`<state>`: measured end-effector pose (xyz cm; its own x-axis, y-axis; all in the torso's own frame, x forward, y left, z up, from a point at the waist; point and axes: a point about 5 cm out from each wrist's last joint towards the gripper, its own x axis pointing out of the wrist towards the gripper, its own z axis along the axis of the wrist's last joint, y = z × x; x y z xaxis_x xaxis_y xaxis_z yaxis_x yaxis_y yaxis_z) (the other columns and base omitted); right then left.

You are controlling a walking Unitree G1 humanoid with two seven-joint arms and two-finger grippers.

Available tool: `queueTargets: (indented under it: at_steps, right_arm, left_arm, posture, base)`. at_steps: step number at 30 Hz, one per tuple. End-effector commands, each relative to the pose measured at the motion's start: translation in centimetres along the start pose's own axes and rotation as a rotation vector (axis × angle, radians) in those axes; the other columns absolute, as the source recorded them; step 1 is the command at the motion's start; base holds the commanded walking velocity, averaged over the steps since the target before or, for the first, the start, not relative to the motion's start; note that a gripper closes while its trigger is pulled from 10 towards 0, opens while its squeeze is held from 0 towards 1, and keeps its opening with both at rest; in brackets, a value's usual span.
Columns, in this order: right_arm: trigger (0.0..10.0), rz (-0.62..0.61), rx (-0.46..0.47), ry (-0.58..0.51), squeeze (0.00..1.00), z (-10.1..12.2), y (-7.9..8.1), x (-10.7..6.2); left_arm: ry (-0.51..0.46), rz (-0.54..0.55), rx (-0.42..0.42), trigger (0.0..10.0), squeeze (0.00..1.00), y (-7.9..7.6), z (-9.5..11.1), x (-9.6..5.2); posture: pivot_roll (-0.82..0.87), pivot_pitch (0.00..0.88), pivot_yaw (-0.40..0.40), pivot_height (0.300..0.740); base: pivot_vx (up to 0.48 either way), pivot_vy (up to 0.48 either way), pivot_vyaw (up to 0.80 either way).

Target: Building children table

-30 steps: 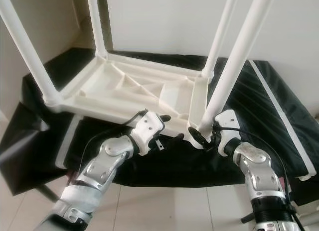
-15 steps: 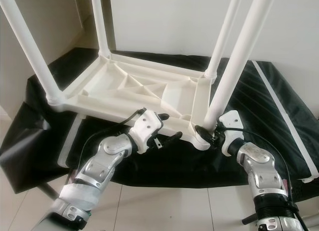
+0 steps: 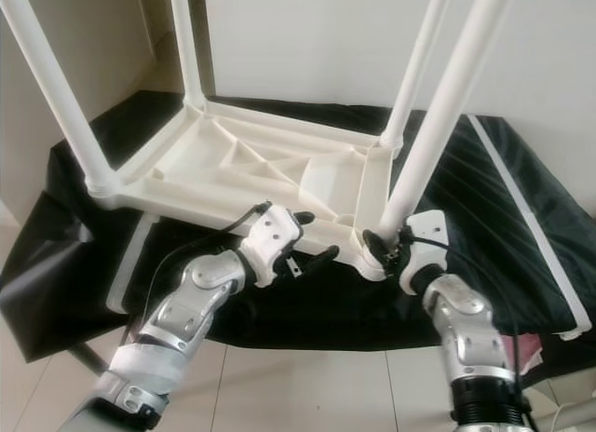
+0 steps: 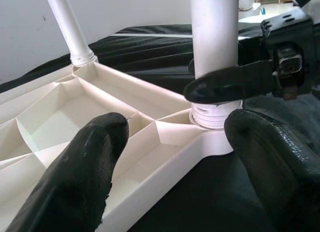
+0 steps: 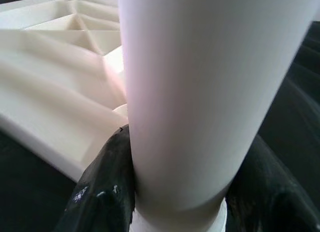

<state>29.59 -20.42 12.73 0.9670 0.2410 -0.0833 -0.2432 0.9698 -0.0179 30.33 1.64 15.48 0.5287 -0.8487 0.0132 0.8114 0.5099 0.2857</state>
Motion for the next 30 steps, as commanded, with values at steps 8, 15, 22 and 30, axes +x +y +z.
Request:
queueTargets:
  at_steps: [8, 15, 22, 30]
  right_arm:
    - [10.0, -0.152, 0.127, 0.068, 0.0, -1.8, 1.5, 0.3]
    - [10.0, -0.496, 0.206, 0.094, 0.0, -3.0, 3.4, 0.6]
    - [10.0, -0.511, 0.188, 0.095, 0.0, -2.8, 5.4, 1.0]
    - [10.0, -0.508, 0.165, 0.07, 1.0, -2.3, 5.2, 1.1]
  left_arm:
    - [0.006, 0.021, -0.031, 10.0, 0.0, -0.2, -0.4, -0.2]
    - [-0.008, 0.043, -0.035, 10.0, 0.0, 0.1, -0.1, 0.1]
    - [-0.008, 0.081, -0.027, 10.0, 0.0, 0.4, -0.1, 0.0]
    - [0.014, 0.105, -0.044, 10.0, 0.0, 0.7, -0.3, -0.1]
  posture:
    - [-0.06, 0.0, -0.029, 0.74]
    - [-0.05, 0.0, -0.037, 0.74]
    - [-0.04, 0.0, -0.044, 0.74]
    - [-0.03, 0.0, -0.052, 0.74]
  base:
    - [0.0, 0.0, 0.0]
    - [0.0, 0.0, 0.0]
    - [0.0, 0.0, 0.0]
    - [0.0, 0.0, 0.0]
